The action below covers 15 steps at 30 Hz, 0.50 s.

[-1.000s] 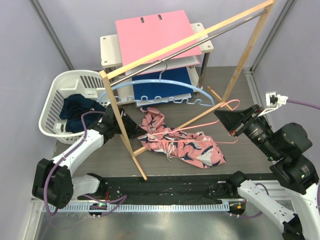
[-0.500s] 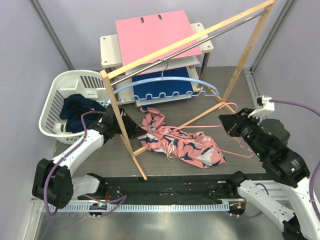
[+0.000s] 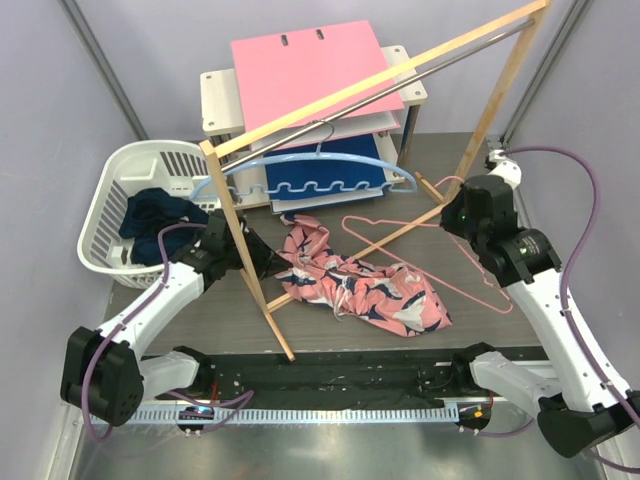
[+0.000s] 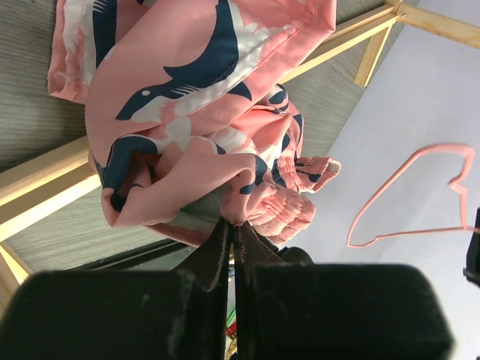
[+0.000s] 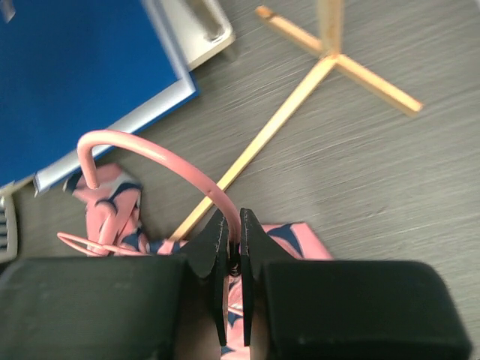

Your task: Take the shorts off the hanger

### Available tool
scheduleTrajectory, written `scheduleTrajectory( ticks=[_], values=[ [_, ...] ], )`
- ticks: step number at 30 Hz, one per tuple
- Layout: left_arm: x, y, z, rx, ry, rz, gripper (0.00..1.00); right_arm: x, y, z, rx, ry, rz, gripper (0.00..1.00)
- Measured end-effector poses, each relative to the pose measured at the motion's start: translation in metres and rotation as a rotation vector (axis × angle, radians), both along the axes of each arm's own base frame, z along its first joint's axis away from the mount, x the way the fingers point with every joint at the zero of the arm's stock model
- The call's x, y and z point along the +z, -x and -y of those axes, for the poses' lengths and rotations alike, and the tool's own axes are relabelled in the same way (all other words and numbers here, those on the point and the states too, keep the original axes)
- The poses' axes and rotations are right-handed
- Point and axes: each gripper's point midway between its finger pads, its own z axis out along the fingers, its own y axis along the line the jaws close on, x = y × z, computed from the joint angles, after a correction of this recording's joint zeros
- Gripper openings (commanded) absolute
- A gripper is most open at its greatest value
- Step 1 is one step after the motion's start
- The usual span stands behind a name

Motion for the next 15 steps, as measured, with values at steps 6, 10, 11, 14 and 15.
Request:
scheduleTrajectory(
  ticks=[6, 10, 11, 14, 15],
  values=[
    [0.000, 0.003, -0.001, 0.000, -0.002, -0.004, 0.00, -0.006, -0.008, 0.022, -0.060, -0.048, -0.009, 0.01],
    [-0.001, 0.003, -0.001, -0.005, -0.003, -0.007, 0.00, 0.001, -0.019, 0.019, -0.047, -0.060, -0.004, 0.01],
    [-0.001, 0.004, -0.001, -0.007, -0.002, -0.010, 0.00, 0.004, -0.023, 0.019, -0.049, -0.060, -0.001, 0.01],
    [-0.005, 0.004, 0.000, -0.017, -0.008, -0.020, 0.00, 0.023, -0.040, 0.016, -0.042, -0.068, 0.026, 0.01],
    [-0.007, 0.004, 0.000, -0.022, -0.011, -0.024, 0.00, 0.035, -0.048, 0.013, -0.036, -0.075, 0.048, 0.01]
  ],
)
